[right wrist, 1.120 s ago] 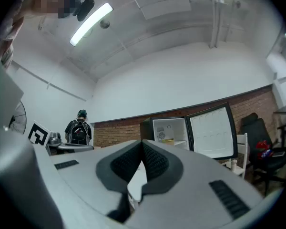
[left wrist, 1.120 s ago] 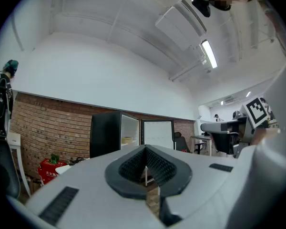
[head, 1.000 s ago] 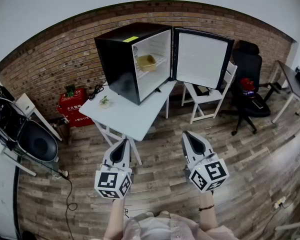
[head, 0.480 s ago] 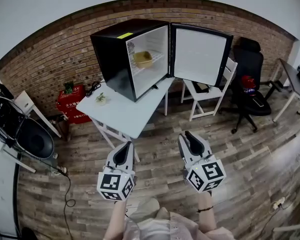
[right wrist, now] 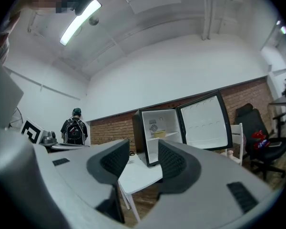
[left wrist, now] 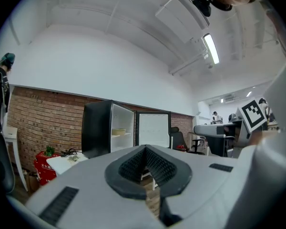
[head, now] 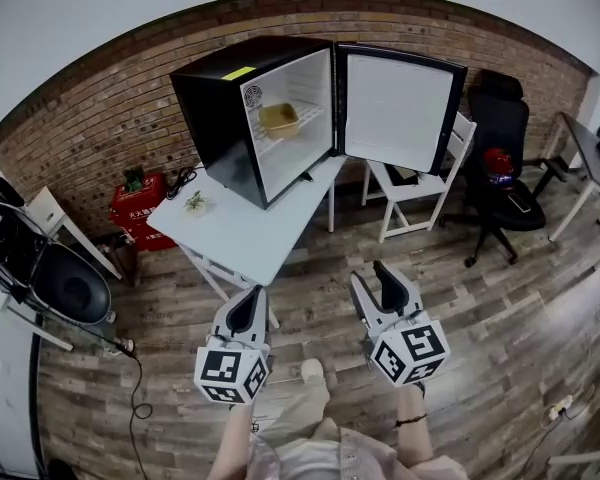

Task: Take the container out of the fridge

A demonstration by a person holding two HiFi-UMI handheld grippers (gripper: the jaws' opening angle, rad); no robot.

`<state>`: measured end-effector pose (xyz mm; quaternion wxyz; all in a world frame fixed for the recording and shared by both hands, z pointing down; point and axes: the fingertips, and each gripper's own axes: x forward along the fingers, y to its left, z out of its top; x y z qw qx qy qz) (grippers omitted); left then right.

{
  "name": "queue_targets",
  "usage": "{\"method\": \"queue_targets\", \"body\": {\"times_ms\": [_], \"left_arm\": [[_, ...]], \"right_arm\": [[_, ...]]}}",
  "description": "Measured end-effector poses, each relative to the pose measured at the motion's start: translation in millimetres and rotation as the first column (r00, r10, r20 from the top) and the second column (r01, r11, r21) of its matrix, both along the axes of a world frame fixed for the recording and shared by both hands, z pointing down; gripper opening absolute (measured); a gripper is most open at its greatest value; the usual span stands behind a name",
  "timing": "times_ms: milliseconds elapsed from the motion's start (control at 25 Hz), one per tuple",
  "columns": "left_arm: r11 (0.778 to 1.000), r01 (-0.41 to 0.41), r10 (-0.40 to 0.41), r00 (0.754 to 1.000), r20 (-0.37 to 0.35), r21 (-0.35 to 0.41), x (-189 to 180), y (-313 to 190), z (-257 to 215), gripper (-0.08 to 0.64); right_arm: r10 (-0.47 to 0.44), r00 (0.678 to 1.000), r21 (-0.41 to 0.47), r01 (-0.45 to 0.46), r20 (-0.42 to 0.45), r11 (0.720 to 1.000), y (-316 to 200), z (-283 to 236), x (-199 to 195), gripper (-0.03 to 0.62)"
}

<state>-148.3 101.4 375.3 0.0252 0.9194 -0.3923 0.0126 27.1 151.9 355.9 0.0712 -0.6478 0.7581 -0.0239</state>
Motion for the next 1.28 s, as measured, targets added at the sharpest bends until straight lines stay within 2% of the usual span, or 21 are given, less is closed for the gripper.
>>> {"method": "queue_targets", "body": {"times_ms": [280, 960, 1280], "left_arm": [[1.0, 0.001, -0.002, 1.0, -0.015, -0.016, 26.4, -50.6, 10.9, -0.008], [0.996, 0.012, -0.014, 1.0, -0.024, -0.083, 80.1, -213.6, 24.9, -0.008], [0.997, -0.003, 0.001, 1.0, -0.027, -0.081, 94.5, -253.0, 24.8, -0.008]], "right_arm": [[-0.001, 1.0, -0.044, 0.002, 0.019, 0.999, -50.3, 17.3, 26.4, 0.17], [-0.087, 0.996, -0.091, 0.089, 0.022, 0.992, -219.4, 24.6, 60.5, 0.17], [-0.118, 0.993, -0.097, 0.118, 0.003, 0.988, -263.0, 25.4, 62.9, 0.17]]}}
